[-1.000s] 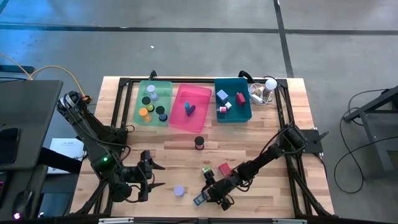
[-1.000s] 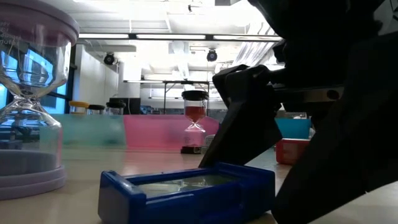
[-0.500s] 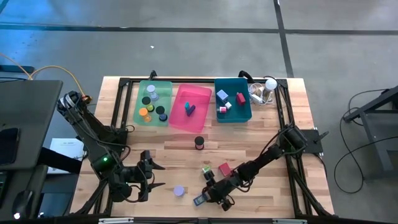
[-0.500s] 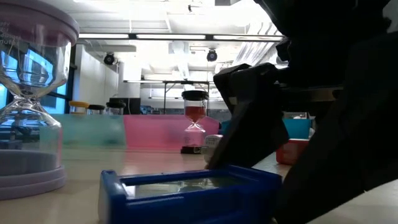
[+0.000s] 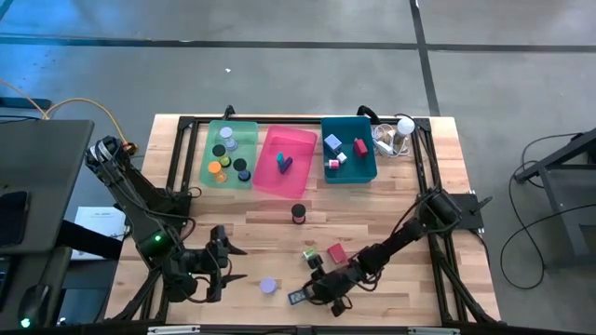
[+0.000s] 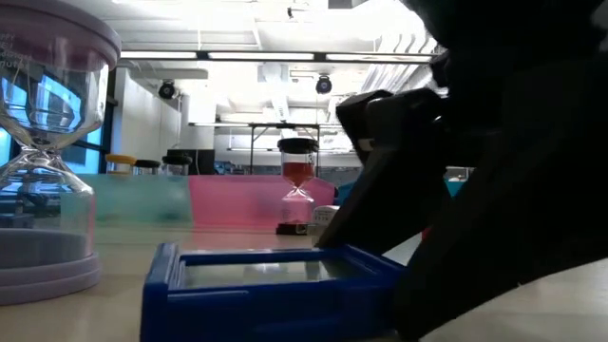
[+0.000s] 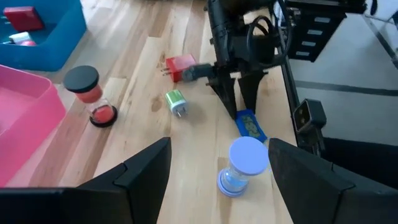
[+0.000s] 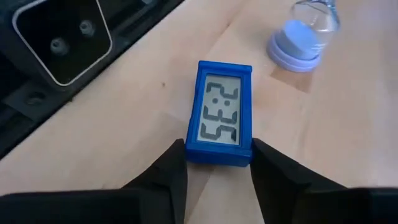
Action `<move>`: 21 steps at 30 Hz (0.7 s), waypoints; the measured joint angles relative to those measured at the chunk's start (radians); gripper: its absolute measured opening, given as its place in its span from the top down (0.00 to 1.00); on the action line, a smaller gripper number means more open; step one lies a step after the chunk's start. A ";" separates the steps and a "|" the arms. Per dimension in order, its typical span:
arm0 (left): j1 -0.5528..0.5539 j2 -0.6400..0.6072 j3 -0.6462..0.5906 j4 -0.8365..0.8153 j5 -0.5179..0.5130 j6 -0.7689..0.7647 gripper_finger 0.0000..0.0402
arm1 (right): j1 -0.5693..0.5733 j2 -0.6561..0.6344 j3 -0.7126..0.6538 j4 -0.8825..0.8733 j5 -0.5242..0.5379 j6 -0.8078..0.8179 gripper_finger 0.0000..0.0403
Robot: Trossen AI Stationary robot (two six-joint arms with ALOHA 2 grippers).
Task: Pick & Place Office items
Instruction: Put the blue digital clock into the pink bin
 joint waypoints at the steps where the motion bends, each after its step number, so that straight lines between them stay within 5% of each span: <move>1: 0.000 0.000 0.000 0.000 0.011 0.009 0.35 | 0.006 -0.003 0.000 -0.005 0.027 0.000 0.68; 15: 0.011 0.002 0.000 0.033 0.050 0.017 0.35 | 0.105 -0.174 0.000 -0.034 0.506 -0.070 0.68; 21: 0.055 0.021 0.000 0.095 0.025 -0.053 0.35 | 0.140 -0.217 0.024 0.151 0.749 -0.425 0.68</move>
